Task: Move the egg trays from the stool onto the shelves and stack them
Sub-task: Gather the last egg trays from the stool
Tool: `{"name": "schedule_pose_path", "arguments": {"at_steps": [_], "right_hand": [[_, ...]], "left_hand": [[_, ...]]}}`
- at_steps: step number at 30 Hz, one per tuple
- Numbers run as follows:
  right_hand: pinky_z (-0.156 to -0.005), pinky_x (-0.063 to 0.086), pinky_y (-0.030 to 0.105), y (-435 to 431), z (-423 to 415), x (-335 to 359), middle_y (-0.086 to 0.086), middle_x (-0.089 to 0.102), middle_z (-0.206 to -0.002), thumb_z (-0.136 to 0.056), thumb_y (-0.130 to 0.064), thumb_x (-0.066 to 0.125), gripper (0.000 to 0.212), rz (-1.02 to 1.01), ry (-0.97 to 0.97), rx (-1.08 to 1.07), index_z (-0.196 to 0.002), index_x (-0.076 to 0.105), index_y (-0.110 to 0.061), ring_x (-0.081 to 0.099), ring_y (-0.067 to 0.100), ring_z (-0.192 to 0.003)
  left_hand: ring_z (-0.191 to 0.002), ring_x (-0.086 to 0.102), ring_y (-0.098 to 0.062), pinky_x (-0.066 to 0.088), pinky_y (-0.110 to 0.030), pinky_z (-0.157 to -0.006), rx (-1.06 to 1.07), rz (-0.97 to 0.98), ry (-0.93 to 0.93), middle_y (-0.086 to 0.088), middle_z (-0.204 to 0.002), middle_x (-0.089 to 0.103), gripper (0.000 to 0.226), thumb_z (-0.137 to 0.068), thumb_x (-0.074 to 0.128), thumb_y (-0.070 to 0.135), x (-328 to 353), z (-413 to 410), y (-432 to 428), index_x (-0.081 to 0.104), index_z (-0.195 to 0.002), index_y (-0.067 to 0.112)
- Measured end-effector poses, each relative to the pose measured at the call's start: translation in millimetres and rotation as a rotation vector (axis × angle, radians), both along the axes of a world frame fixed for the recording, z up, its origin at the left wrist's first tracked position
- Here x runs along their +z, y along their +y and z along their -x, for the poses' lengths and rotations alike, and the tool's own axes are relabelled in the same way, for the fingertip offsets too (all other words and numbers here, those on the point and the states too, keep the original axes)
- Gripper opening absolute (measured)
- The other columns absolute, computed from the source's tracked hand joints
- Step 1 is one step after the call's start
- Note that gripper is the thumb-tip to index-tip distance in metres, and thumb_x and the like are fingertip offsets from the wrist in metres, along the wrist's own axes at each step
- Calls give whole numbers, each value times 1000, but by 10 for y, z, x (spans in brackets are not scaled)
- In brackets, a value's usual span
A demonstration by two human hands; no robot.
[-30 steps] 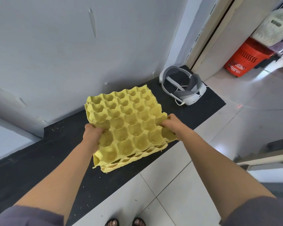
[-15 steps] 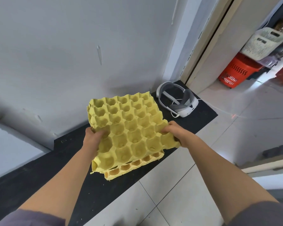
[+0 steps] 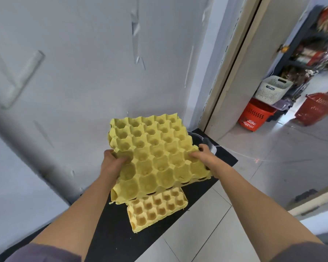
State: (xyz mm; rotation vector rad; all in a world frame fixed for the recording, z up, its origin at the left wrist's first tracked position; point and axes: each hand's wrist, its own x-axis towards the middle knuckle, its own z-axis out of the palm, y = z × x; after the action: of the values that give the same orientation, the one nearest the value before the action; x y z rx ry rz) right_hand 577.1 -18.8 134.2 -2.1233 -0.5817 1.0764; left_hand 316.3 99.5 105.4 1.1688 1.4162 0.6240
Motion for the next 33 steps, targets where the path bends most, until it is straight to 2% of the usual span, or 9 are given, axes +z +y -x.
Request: {"name": "schedule_pose_path", "arguments": {"at_steps": [3,7,10,12,16,19,23,27,33], "right_hand": [[-88,39,37,-118,104,302,10,40,-142,-92,-28,60,63,-33,-46,3,-146,30,-16,46,30,-121],[-86,45,38,-359,208,668,9,55,-122,-92,-18,57,28,-104,-129,49,-120,51,-16,52,23,-98],[-89,49,42,-574,280,837,12,61,-114,-89,-15,57,16,-152,-211,86,-105,55,-16,58,26,-96],[-87,51,41,-763,377,939,10,62,-108,-87,-15,59,21,-200,-242,123,-107,57,-14,60,27,-98],[-90,52,39,-1157,647,1105,1,63,-107,-81,-18,63,36,-268,-300,261,-116,56,-19,61,22,-101],[-77,49,29,-1386,899,1267,-3,60,-101,-82,-16,61,39,-325,-401,341,-121,54,-21,59,20,-101],[-85,49,32,-1648,1238,1500,-2,59,-105,-85,-14,59,46,-394,-450,386,-128,47,-22,57,21,-102],[-80,47,30,-1826,1598,1605,0,59,-108,-85,-15,58,51,-435,-484,434,-133,42,-23,56,19,-98],[-78,43,28,-2049,2225,1645,-1,58,-112,-85,-19,61,53,-451,-506,504,-135,44,-23,53,16,-97]], "left_hand": [[-103,57,-35,51,-50,-88,-20,-34,-35,-13,-119,51,72,-77,73,22,307,82,-96,31,-134,11],[-103,56,-35,51,-50,-88,-44,-29,-111,-14,-120,51,85,-59,74,30,717,229,-341,32,-130,11],[-97,57,-32,52,-44,-78,-56,-13,-183,-11,-115,51,76,-70,76,24,949,347,-595,31,-131,12],[-98,57,-30,51,-40,-73,-54,-60,-193,-10,-117,51,66,-81,70,18,1073,467,-806,31,-133,11],[-112,52,-33,50,-47,-87,-13,-188,-107,-11,-130,46,69,-80,70,18,1308,799,-1321,32,-137,11],[-114,49,-33,47,-42,-81,45,-263,-41,-11,-131,45,72,-80,71,20,1537,1058,-1692,30,-138,10],[-109,54,-34,51,-49,-88,95,-280,-63,-9,-126,49,82,-67,77,29,1860,1439,-2112,34,-135,14],[-91,54,-26,49,-35,-72,165,-280,-115,-5,-107,51,58,-79,71,11,2017,1852,-2434,37,-126,15],[-106,53,-33,50,-43,-87,251,-287,52,-14,-124,49,54,-82,66,14,1975,2517,-2842,41,-129,11]]}}
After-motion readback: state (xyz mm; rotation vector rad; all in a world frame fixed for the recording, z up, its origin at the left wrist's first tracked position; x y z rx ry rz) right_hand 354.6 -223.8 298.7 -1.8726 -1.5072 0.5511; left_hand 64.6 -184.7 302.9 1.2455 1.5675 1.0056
